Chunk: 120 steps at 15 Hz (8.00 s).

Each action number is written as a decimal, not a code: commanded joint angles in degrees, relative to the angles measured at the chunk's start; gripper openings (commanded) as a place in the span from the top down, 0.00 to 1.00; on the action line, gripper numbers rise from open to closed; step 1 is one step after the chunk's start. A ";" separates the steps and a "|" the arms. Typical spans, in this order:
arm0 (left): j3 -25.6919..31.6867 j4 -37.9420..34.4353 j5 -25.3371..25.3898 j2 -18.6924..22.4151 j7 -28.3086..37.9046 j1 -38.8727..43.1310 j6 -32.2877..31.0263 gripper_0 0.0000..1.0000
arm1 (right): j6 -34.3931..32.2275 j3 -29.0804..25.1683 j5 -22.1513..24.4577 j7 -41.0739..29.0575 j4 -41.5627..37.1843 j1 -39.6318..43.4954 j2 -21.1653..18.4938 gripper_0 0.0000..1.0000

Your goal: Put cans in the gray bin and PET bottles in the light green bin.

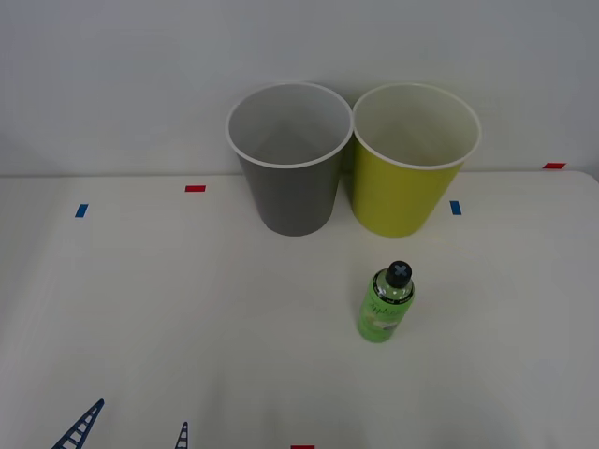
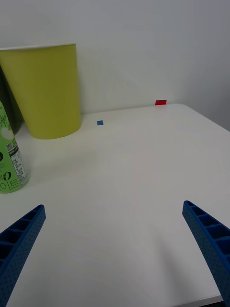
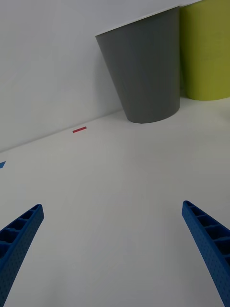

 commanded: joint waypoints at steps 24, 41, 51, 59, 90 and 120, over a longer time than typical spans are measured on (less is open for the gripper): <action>0.00 0.00 0.00 0.00 0.00 0.00 0.00 0.00 | 0.00 0.00 0.00 0.00 0.00 0.00 0.00 0.00; 0.00 0.00 0.00 0.00 0.00 0.00 0.00 0.00 | -1.05 6.06 0.26 4.13 2.55 -3.87 -6.42 0.00; 0.00 0.00 0.00 0.00 0.00 0.00 0.00 0.00 | 2.90 10.20 0.26 7.56 2.64 -16.61 -12.74 0.00; 0.00 0.00 0.00 0.00 0.00 0.00 0.00 0.00 | 10.02 13.18 -1.49 8.35 2.55 -26.54 -13.27 0.00; 0.00 0.00 0.00 0.00 0.00 0.00 0.00 0.00 | 29.97 14.85 -4.75 9.32 2.64 -46.05 -9.05 1.00; 0.00 0.00 0.00 0.00 0.00 0.00 0.00 0.00 | 100.81 -0.18 -10.81 3.52 -39.73 -72.51 -8.61 1.00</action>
